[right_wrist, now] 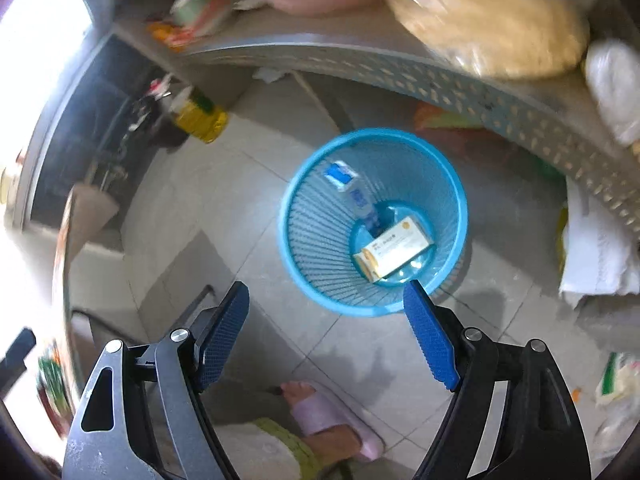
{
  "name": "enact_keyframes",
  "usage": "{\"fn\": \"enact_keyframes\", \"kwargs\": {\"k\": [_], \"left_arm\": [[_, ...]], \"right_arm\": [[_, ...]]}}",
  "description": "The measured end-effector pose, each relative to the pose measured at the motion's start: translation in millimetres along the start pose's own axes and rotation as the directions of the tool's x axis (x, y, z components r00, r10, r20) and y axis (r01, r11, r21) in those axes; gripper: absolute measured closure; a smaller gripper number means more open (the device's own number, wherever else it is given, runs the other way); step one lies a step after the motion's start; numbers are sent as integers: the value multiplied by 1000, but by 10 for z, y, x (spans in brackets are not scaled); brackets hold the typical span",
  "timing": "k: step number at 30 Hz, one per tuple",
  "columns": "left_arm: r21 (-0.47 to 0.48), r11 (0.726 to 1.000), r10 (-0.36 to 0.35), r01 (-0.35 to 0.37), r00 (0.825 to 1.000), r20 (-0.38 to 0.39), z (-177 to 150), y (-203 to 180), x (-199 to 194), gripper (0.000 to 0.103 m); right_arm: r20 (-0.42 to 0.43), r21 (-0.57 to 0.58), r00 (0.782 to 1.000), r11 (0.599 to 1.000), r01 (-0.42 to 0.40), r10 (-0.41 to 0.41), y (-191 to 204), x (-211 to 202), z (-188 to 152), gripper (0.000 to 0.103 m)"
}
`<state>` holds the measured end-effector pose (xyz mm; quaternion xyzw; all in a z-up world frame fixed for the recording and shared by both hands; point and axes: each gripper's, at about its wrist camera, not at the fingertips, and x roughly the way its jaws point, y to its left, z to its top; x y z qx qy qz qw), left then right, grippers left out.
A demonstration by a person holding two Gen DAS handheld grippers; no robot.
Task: Collect trash
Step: 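Open both tools over the blue wastebasket to drop the boxes, then move both tools back over the table toward the remaining trash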
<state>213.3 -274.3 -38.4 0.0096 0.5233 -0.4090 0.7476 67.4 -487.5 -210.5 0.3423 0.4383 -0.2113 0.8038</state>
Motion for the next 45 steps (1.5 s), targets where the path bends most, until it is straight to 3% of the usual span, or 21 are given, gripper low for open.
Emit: {"fn": "enact_keyframes", "kwargs": {"k": [5,8,10,15,22,24,30,32,37,38,45], "left_arm": [[57,991,116,-123,986,119,-359,186,-525,21],[25,983,177,-183,973,151,-584,413,-825,13],[-25,974,228,-227,954,196,-725,572,-1051,9],[-183,955,280,-235,919,278,-1160,975,-1615,6],[-338,913,332,-229,898,288,-1748,1362,-2125,6],[-378,893,364,-245,886,286,-1916,1451,-2271,6],[-426,876,388,-228,857,339,-2199,1653,-2674,6],[-435,874,393,-218,842,369,-2218,1707,-2787,6],[-441,869,432,-226,779,454,-2342,1813,-3149,6],[-445,861,456,-246,761,462,-2370,1834,-3221,6],[-460,835,524,-303,693,496,-2430,2018,-3467,6]], "right_arm": [[120,-230,993,973,34,-6,635,-542,-214,8],[186,-346,982,935,76,-11,1024,-801,-340,8],[212,-404,977,910,94,-7,1250,-912,-422,8],[252,-541,967,834,106,41,1832,-1053,-695,8],[258,-699,959,708,102,117,2601,-1053,-1160,8],[247,-720,959,688,89,135,2773,-1073,-1291,8],[200,-761,946,648,-15,257,3165,-1205,-1507,8],[176,-770,937,635,-59,302,3280,-1273,-1546,8],[116,-772,899,608,-185,421,3498,-1411,-1595,8],[116,-773,892,603,-195,437,3543,-1430,-1614,8],[-33,-778,866,531,-335,499,3958,-1361,-1702,8]]}}
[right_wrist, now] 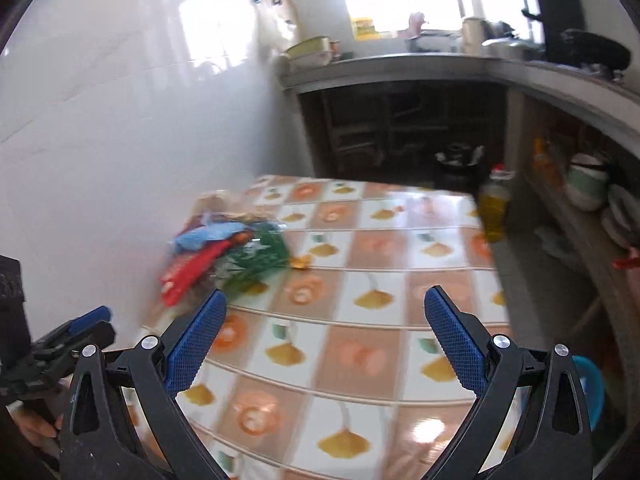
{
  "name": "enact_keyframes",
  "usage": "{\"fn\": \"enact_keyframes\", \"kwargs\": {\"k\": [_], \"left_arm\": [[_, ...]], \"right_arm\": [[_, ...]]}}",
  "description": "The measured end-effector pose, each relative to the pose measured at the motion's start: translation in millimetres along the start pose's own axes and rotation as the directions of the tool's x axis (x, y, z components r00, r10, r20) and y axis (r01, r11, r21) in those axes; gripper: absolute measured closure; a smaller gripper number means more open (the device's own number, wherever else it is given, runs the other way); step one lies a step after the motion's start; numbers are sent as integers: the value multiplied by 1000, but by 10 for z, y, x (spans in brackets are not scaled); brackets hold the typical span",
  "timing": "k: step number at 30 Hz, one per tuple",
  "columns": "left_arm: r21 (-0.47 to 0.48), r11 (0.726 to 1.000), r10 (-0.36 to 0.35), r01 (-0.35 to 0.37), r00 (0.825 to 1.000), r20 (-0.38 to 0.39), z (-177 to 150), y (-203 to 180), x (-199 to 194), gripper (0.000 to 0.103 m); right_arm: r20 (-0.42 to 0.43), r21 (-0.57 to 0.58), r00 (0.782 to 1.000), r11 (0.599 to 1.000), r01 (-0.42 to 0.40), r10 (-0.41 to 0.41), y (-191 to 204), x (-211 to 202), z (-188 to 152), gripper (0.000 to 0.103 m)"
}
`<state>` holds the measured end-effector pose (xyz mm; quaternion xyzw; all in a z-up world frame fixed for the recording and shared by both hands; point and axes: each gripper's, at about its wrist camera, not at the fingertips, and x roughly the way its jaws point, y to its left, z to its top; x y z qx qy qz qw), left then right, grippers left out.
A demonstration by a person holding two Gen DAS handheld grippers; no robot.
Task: Collect trash
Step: 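Move both tools back over the table toward the remaining trash, then grasp the clear plastic container with the left tool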
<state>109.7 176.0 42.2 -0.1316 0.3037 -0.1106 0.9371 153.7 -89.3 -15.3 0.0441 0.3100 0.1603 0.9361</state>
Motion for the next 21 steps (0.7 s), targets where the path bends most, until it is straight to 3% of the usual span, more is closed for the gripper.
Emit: {"fn": "enact_keyframes", "kwargs": {"k": [6,12,18,21], "left_arm": [[19,1000,11,-12,997,70,194,171,22,6],[-18,1000,12,-11,997,79,624,378,207,6],[3,997,73,-73,996,-49,1283,502,781,6],[31,995,100,-96,977,-188,1805,587,1352,6]], "right_arm": [[-43,38,995,995,-91,92,101,266,124,8],[-88,53,985,988,-144,148,165,535,162,13],[-119,61,976,982,-177,183,137,770,218,13],[-131,45,970,979,-200,204,137,890,250,13]]}}
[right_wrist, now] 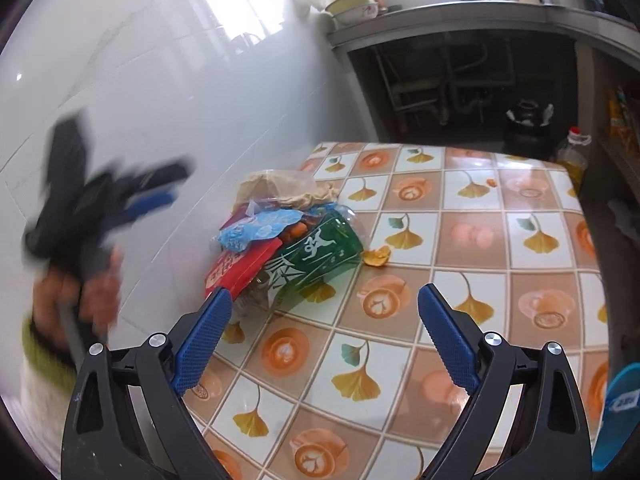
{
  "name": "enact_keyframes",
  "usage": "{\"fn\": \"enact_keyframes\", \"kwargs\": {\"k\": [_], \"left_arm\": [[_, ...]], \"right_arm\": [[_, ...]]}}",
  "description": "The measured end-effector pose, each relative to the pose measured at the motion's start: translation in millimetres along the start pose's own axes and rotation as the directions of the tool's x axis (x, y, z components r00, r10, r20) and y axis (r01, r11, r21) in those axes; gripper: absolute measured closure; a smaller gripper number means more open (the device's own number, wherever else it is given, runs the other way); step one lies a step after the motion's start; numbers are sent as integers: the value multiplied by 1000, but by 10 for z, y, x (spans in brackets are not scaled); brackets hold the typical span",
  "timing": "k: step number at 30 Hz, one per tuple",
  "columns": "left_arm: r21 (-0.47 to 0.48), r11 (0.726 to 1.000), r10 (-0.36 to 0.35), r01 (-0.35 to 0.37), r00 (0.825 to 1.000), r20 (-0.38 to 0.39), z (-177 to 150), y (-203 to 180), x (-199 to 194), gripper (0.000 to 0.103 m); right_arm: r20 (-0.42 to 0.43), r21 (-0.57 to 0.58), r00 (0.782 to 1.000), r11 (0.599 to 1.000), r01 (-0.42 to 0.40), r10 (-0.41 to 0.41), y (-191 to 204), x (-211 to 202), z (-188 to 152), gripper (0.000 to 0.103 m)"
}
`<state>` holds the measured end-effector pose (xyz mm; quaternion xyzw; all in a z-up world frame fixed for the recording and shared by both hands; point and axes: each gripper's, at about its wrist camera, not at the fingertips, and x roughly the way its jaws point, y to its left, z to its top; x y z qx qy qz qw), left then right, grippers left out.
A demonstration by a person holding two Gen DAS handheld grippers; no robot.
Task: Collect trash
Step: 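Grasp the clear plastic container with the left tool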
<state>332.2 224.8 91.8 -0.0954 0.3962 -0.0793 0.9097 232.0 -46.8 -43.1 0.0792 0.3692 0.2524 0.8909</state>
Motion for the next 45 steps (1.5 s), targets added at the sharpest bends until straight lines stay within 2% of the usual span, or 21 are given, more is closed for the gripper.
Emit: {"fn": "enact_keyframes", "kwargs": {"k": [2,4,5,6,8,9,10,12,17,19,24,26,27,29,32,33,36,38,41,45], "left_arm": [[44,999,30,-26,997,-70,299,19,289,6],[89,993,93,-78,979,-181,606,56,698,6],[131,983,155,-127,962,-224,707,52,868,6],[214,959,237,-183,935,-263,822,28,1089,6],[309,927,306,-211,903,-301,919,11,1346,6],[344,911,343,-226,878,-333,979,29,1520,6],[353,907,357,-231,865,-353,1010,61,1615,6],[349,909,363,-226,840,-404,1056,158,1834,6],[296,935,342,-197,727,-595,981,469,2322,9],[291,935,346,-203,705,-619,951,535,2418,9],[273,936,347,-221,700,-624,951,636,2508,9],[270,933,359,-239,679,-640,942,689,2536,9],[271,931,364,-245,674,-643,942,709,2552,9],[273,927,375,-257,675,-636,948,763,2568,9],[231,937,348,-261,669,-656,930,839,2603,10],[222,941,339,-256,671,-660,917,831,2599,20],[237,934,357,-267,694,-625,910,810,2540,21],[223,939,345,-263,708,-617,896,802,2477,22],[204,950,313,-238,743,-592,895,746,2335,22],[123,974,227,-191,830,-510,976,623,1888,23]], "right_arm": [[-6,-15,1000,1000,-7,7,-20,68,31,13],[-11,-24,1000,1000,-17,17,-57,121,62,13],[-11,-29,1000,999,-21,20,-84,142,75,14],[-12,-32,1000,999,-22,22,-117,165,89,13],[-17,-31,999,999,-28,27,-177,208,104,13],[-24,-26,999,999,-33,32,-213,239,108,13],[-33,-20,999,999,-41,40,-255,282,113,13],[-50,-8,997,999,-51,50,-327,370,118,13],[-76,-1,994,997,-75,75,-416,514,107,13],[-80,5,993,997,-83,83,-441,549,108,13],[-91,25,991,995,-99,101,-497,633,101,13],[-98,25,990,994,-104,106,-496,653,92,13],[-100,23,989,994,-107,109,-490,658,87,13],[-104,21,988,994,-111,112,-480,666,73,13],[-110,21,987,993,-115,116,-471,677,58,13],[-111,22,987,993,-114,116,-472,672,55,13],[-112,30,988,994,-108,110,-498,657,60,13],[-110,38,988,994,-105,109,-518,641,69,13],[-103,37,989,994,-103,106,-526,597,81,13],[-95,31,991,995,-95,97,-521,528,83,13]]}}
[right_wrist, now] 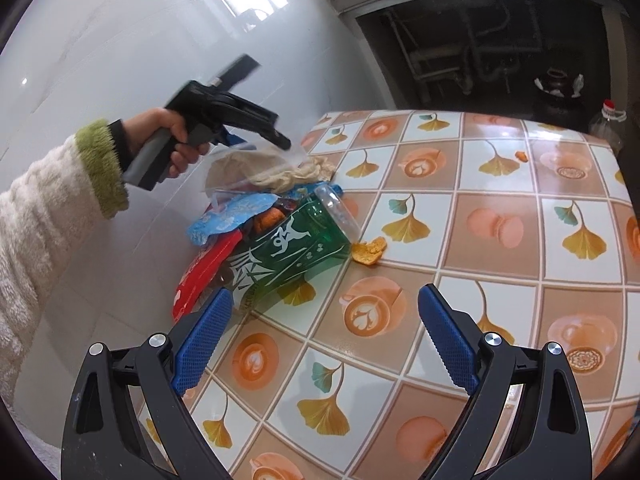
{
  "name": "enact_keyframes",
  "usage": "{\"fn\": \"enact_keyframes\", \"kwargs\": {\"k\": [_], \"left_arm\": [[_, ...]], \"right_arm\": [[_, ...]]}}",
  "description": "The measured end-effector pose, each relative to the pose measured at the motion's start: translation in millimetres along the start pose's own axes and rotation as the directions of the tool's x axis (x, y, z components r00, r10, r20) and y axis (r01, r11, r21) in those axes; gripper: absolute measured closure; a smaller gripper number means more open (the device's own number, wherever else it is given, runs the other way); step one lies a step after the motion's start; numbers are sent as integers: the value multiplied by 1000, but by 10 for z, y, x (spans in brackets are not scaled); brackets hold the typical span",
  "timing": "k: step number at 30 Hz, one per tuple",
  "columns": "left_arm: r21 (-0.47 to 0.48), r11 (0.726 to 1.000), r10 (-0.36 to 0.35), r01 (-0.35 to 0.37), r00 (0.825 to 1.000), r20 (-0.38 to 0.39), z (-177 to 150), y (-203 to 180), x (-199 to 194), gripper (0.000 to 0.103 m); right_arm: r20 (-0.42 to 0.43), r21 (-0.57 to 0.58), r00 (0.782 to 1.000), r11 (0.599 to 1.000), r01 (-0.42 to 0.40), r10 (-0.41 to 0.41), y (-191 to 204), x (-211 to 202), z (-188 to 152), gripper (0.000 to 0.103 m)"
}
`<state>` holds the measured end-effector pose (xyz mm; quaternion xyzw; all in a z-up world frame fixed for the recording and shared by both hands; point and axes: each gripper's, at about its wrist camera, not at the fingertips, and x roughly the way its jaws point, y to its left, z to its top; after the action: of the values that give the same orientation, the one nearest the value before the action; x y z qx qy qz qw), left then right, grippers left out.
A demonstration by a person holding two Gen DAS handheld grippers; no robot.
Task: Collect trash
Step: 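Grasp the clear plastic container with the left tool, then grasp the crumpled brown paper bag with the right tool while the left tool holds the container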
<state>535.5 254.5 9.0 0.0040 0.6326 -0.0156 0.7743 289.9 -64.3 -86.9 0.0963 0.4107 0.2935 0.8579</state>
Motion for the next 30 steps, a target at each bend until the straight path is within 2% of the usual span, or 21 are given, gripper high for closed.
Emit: {"fn": "enact_keyframes", "kwargs": {"k": [2,5,6,8,10,14,18,20,21,23,24,28,30], "left_arm": [[-9,998,-65,66,996,65,-120,-47,-254,23],[23,985,-174,173,973,154,-325,-194,-632,23],[40,977,-215,211,961,172,-436,-257,-746,23],[51,968,-250,245,945,211,-600,-383,-892,23],[72,956,-292,284,919,264,-781,-514,-1073,23],[83,929,-363,362,841,401,-1314,-598,-1412,23],[41,935,-319,351,788,526,-1918,-487,-1560,23],[19,921,-324,389,739,591,-2285,-393,-1575,23],[2,913,-323,408,720,614,-2461,-351,-1556,23],[-23,898,-328,438,704,630,-2715,-291,-1493,23],[-46,895,-317,444,703,636,-2861,-270,-1423,23],[-66,899,-293,433,707,644,-3203,-280,-1217,23],[-76,894,-300,442,715,632,-3290,-285,-1090,23]], "right_arm": [[9,-2,1000,1000,11,-11,-13,-64,-13,13],[21,22,999,999,35,-35,-90,-190,-43,13],[25,35,999,999,41,-42,-121,-245,-59,13],[37,50,998,997,52,-54,-160,-350,-87,13],[51,54,996,997,64,-66,-174,-447,-106,13],[89,63,993,995,72,-78,-194,-681,-95,13],[102,51,991,996,78,-83,-201,-778,34,13],[95,27,993,998,62,-64,-155,-733,203,13],[82,17,996,999,41,-42,-121,-662,315,13],[48,1,999,1000,-15,15,-28,-503,495,13],[19,-13,998,998,-61,61,63,-340,636,13],[-58,-65,991,990,-121,118,351,227,1005,13],[-89,-54,992,994,-96,91,419,551,1150,13]]}}
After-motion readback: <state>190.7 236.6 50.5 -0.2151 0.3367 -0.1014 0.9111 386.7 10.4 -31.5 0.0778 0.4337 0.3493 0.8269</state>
